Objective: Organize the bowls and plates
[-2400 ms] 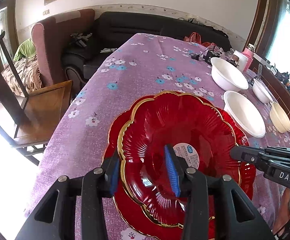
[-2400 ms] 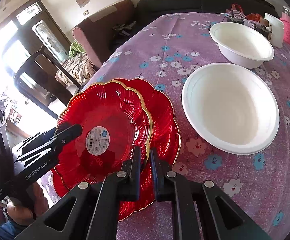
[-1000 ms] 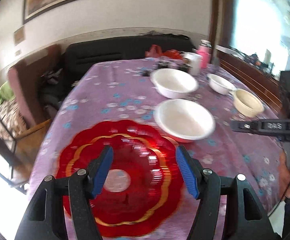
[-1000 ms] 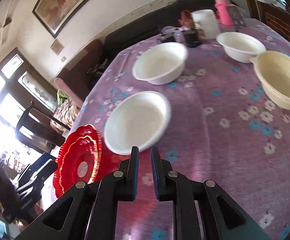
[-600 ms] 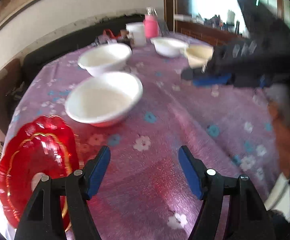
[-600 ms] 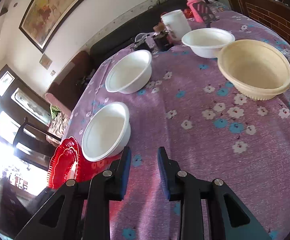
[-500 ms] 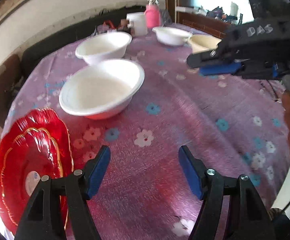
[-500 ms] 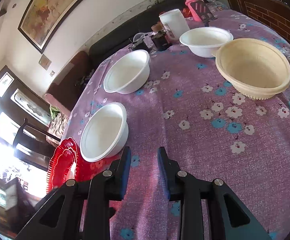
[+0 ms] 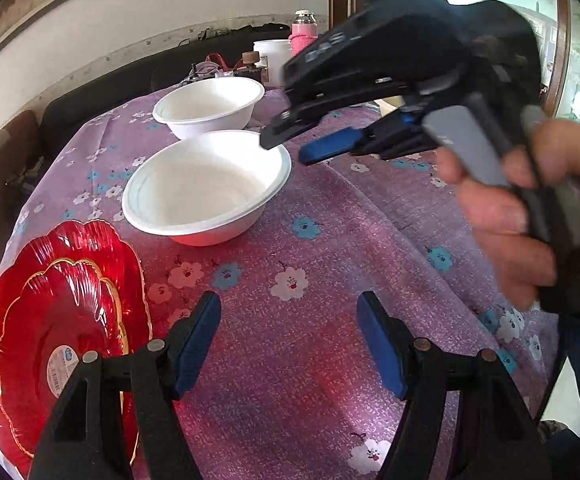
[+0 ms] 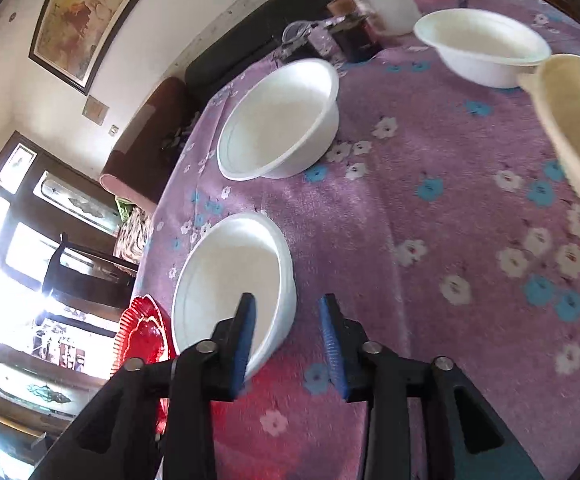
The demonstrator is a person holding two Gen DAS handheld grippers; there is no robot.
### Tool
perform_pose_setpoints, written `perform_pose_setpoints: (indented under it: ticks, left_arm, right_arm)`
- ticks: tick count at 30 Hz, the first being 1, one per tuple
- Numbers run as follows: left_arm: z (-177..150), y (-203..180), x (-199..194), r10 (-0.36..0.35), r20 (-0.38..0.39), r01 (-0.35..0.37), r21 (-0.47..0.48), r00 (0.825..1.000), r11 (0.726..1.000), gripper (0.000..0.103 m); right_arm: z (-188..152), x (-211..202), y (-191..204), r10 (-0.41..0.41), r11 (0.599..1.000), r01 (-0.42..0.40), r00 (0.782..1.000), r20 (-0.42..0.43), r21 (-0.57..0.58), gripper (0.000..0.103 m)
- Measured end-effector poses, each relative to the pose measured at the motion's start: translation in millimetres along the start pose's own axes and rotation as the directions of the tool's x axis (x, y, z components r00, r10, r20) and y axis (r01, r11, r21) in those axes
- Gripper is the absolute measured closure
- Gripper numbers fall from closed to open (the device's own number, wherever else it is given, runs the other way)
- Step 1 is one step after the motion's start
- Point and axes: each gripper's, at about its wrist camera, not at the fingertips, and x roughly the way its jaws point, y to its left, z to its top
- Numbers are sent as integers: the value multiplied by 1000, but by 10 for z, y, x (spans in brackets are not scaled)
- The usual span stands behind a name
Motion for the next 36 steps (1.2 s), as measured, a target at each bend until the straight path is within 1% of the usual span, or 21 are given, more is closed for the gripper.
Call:
perform_pose_setpoints:
  ticks: [3,4,5,6,9,13,16,17,18,19,20,21,23,25,27,28,29,30,31,33,36]
  left_arm:
    - [-10,-7,-11,-4,2,4,-2,1000,1000,33]
    - [-11,-6,-15,-6,2,6,-3,1000,1000,33]
    - [-11,-4,-19,-7,3,7,-5,1000,1000,33]
    - [-11,-1,-23,-7,4,7,-7,1000,1000,33]
    - [-6,12,-27,-6,-2,6,-15,1000,1000,33]
    - [96,64,-114,-56,-22,55,-53,998,997,33]
    - [285,172,-298,-83,-19,81,-100,996,992,32]
    - [338,220,-338,-89,-20,86,-111,996,990,25]
    - [414,304,-379,-89,-32,84,-132,995,988,21]
    - [471,381,-412,-83,-39,76,-152,996,985,18]
    - [513,456,-428,-81,-40,73,-169,996,983,18]
    - [569,554,-426,-74,-46,64,-186,996,980,18]
    - [709,805,-339,-21,-93,-1,-226,995,974,18]
    - [811,1003,-202,-17,-129,-17,-256,992,967,18]
    - [920,1217,-2,14,-171,-62,-274,985,960,23]
    - [959,1296,94,13,-200,-70,-283,980,957,33]
    - [1002,1366,237,-24,-242,-50,-294,970,954,39]
    - [1002,1406,307,-44,-255,-36,-300,966,953,42]
    - [1041,1452,396,-48,-267,-37,-305,963,952,45]
    - [1055,1468,477,-26,-290,-62,-290,957,955,45]
    - [1065,1505,606,-38,-306,-55,-289,951,956,45]
  right_arm:
    - [0,83,-4,-2,1000,2,1000,-12,8,67]
    - [3,100,-15,-1,1000,2,1000,-15,12,82]
    - [-7,97,-34,8,1000,-8,1000,-17,20,89]
    - [-24,80,-53,9,1000,-8,1000,-19,27,92]
    - [-71,-46,-125,8,999,-8,1000,-2,37,92]
    - [-140,-245,-215,-7,999,6,1000,10,32,93]
    - [-140,-319,-188,-6,1000,5,1000,20,13,92]
    - [-128,-346,-173,-2,1000,2,1000,29,10,92]
    - [-114,-360,-173,1,1000,-1,999,33,7,92]
    - [-101,-371,-154,0,1000,0,999,32,2,92]
    - [-76,-374,-135,0,1000,0,1000,29,-5,92]
    - [-46,-371,-125,2,1000,-2,1000,24,-8,91]
    - [-14,-354,-117,14,1000,-14,1000,14,1,89]
    - [15,-316,-66,18,1000,-18,1000,5,-3,89]
    - [37,-285,-30,17,1000,-17,1000,0,-1,86]
    - [46,-270,-22,18,1000,-18,1000,-2,1,80]
    - [49,-260,-25,18,1000,-18,1000,-4,4,76]
    - [58,-248,-21,20,1000,-20,1000,-5,11,68]
    - [60,-239,-21,24,1000,-24,1000,-4,14,65]
    - [57,-211,-6,21,1000,-20,1000,-9,10,65]
    - [49,-142,16,17,1000,-17,1000,-21,5,65]
